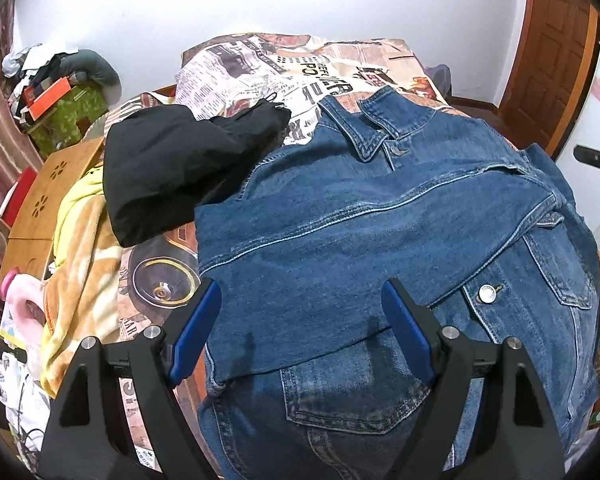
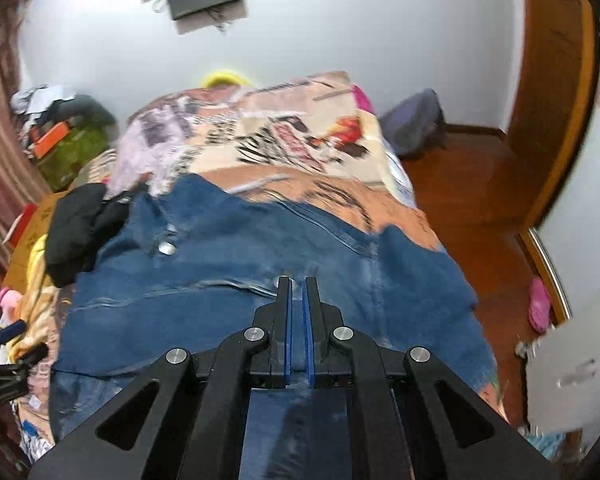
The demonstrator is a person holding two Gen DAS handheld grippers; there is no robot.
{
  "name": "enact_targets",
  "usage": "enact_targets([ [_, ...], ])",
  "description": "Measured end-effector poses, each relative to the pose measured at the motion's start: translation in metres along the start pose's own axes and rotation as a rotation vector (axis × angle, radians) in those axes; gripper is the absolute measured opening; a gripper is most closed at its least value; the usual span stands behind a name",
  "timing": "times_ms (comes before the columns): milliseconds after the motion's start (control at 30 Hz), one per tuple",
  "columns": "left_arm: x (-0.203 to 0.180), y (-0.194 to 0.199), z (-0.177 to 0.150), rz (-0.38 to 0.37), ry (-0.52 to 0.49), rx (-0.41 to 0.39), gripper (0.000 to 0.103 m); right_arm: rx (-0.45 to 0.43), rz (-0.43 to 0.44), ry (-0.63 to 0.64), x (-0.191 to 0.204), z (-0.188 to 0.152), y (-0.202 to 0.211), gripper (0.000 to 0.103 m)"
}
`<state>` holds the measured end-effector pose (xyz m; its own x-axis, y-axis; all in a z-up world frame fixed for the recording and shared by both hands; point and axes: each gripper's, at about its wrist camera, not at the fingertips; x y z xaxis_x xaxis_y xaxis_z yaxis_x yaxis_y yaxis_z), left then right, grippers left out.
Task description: Fold large clothes
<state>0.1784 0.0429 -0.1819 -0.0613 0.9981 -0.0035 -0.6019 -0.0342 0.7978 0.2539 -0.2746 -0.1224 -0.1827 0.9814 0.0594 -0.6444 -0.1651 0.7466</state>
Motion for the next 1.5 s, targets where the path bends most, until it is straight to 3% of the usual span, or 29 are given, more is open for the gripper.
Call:
enact_targets([
  [300, -0.013, 0.006, 0.015, -0.022, -0.021, -0.014, 0.082, 0.017, -0.052, -0.048, -0.040, -0.008, 0.022, 0.007],
  [400, -0.021, 0.012, 0.029, -0.035, -0.021, -0.046, 0.082, -0.017, -0.031, -0.101, -0.059, -0.007, 0.037, 0.026],
  [467, -0.026, 0.016, 0.039, -0.050, -0.017, -0.066, 0.082, -0.050, -0.014, -0.172, -0.079, -0.010, 0.049, 0.055],
  [533, -0.033, 0.019, 0.049, -0.064, -0.012, -0.087, 0.082, -0.071, -0.006, -0.233, -0.093, -0.014, 0.054, 0.061],
  [733, -0.056, 0.018, 0.067, -0.118, 0.001, -0.100, 0.082, 0.012, 0.018, -0.394, -0.129, -0.037, 0.037, 0.061],
  [1000, -0.086, -0.004, 0.063, -0.150, -0.031, -0.039, 0.082, 0.155, 0.098, -0.537, -0.150, -0.080, -0.010, 0.061],
  [1233, -0.101, -0.020, 0.055, -0.142, -0.069, 0.001, 0.082, 0.161, 0.110, -0.546, -0.154, -0.089, -0.023, 0.062],
  [1367, -0.105, -0.028, 0.054, -0.145, -0.064, 0.014, 0.082, 0.166, 0.168, -0.603, -0.168, -0.088, -0.039, 0.062],
  [1500, -0.104, -0.031, 0.054, -0.152, -0.048, 0.020, 0.082, 0.176, 0.164, -0.644, -0.182, -0.085, -0.056, 0.062],
])
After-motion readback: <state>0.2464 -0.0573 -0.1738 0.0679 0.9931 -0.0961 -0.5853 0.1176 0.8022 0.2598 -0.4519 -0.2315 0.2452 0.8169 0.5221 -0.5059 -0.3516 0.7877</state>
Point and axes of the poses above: each gripper's, at about its wrist camera, not at the fingertips, and y roughly against the way its jaws point, x to its left, z to its top, and after that the axes turned 5 degrees about y, right-handed
